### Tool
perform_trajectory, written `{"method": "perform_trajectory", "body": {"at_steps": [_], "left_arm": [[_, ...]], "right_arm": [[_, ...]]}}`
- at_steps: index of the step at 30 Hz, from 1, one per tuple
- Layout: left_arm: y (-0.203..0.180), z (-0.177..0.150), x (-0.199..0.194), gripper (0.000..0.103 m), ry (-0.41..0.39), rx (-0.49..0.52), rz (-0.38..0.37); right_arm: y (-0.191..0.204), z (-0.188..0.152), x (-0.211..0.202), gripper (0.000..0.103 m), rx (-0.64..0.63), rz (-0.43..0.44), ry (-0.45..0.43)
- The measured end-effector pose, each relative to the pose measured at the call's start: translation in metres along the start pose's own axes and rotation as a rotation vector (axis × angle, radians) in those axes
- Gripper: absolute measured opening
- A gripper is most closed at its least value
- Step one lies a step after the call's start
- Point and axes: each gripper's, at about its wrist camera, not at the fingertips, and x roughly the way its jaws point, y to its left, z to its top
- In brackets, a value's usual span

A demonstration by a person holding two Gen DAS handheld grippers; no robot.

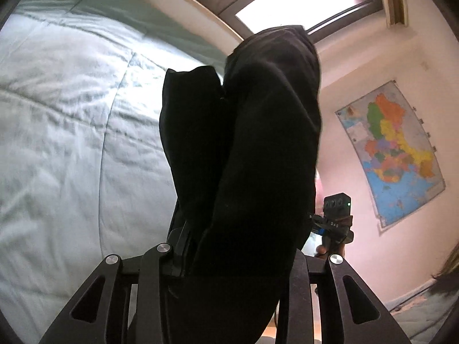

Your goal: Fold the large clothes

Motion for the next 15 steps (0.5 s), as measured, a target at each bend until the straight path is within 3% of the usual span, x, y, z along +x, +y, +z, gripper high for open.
{"method": "perform_trajectory", "body": {"at_steps": [4,7,10,12,15], "left_arm": [[-0.001,-0.036,-0.009,0.035,0.054,-0.031,0.0],[0.014,-0.061,-0.002,0.035,0.099,-0.075,-0.002],[0.043,-0.081,0.012,0.035,0.126,-0.152,0.014],[0.064,-0.087,0.02,0.035,0.118,-0.204,0.051],[0.101,-0.096,0.014,0.035,0.059,-0.323,-0.007]], "right_arm": [[0.004,-0.018,-0.002,0.039,0.012,-0.03,0.015],[0.002,-0.052,-0.021,0.039,0.024,-0.077,0.049],[-0.013,-0.076,-0.008,0.039,0.061,-0.144,0.104],[-0.021,-0.088,0.006,0.038,0.074,-0.194,0.137],[-0.026,-0.091,0.006,0.038,0.119,-0.202,0.106]]}}
